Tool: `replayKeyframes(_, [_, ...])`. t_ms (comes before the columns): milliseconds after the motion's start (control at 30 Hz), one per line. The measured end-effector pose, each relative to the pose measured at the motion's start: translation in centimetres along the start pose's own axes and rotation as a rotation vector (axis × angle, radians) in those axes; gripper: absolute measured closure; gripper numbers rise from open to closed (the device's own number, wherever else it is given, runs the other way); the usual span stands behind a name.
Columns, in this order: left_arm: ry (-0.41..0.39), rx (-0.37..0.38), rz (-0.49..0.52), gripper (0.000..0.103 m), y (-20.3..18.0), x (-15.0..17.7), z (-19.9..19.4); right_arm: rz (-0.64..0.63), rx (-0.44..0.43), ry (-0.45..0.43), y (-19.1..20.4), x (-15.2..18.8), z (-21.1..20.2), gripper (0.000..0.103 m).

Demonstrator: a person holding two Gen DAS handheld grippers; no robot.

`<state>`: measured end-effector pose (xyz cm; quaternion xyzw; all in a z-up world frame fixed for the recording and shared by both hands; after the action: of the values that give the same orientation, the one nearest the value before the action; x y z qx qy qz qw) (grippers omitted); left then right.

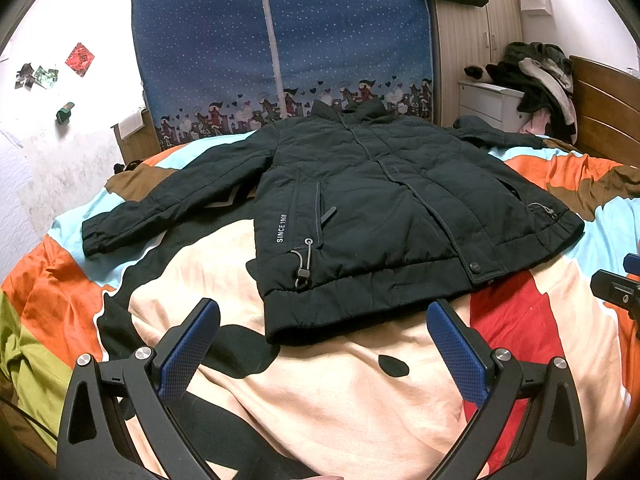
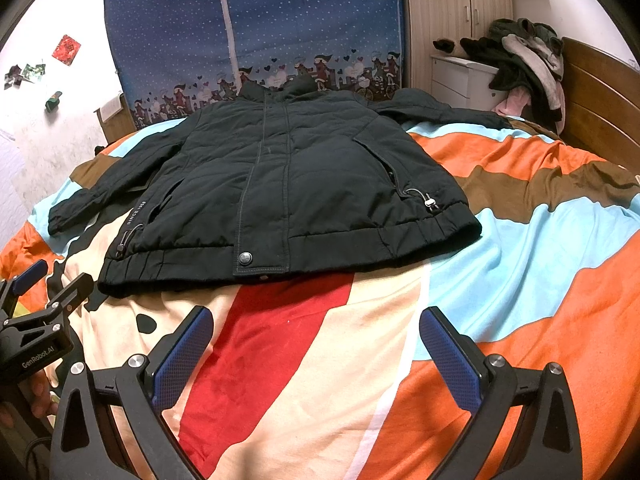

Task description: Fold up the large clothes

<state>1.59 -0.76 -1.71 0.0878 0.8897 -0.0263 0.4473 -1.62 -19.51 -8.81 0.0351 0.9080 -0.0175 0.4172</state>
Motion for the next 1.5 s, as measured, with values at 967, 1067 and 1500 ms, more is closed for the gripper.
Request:
replayKeyframes(967, [0.080, 0.057, -0.008, 0.002, 1.1, -1.1, 1.9, 0.081, 0.032, 0.022, -0.3, -1.2, 0.3, 0.000])
replayKeyframes(1067, [0.118, 0.065, -0.035, 0.002, 2.2, -3.0, 3.1, 0.075, 0.069, 0.021, 0.3, -3.0, 0.2, 0.000])
replayKeyframes(1500, [0.099, 0.106, 0.015, 0.002, 6.3, -14.0, 8.9, 0.074, 0.140, 0.048, 2.8, -12.6, 2.4, 0.000])
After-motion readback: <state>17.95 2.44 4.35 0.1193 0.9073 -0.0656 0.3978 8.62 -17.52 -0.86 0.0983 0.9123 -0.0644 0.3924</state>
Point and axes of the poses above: each gripper's, at about its wrist camera, not at the fingertips, and z roughly the way its jaws point, y to its left, x to its underside, the point moved 2 cm from there along z, roughly the way its jaws point, and after that the axes turned 7 degrees about x, right-handed, at the moved point
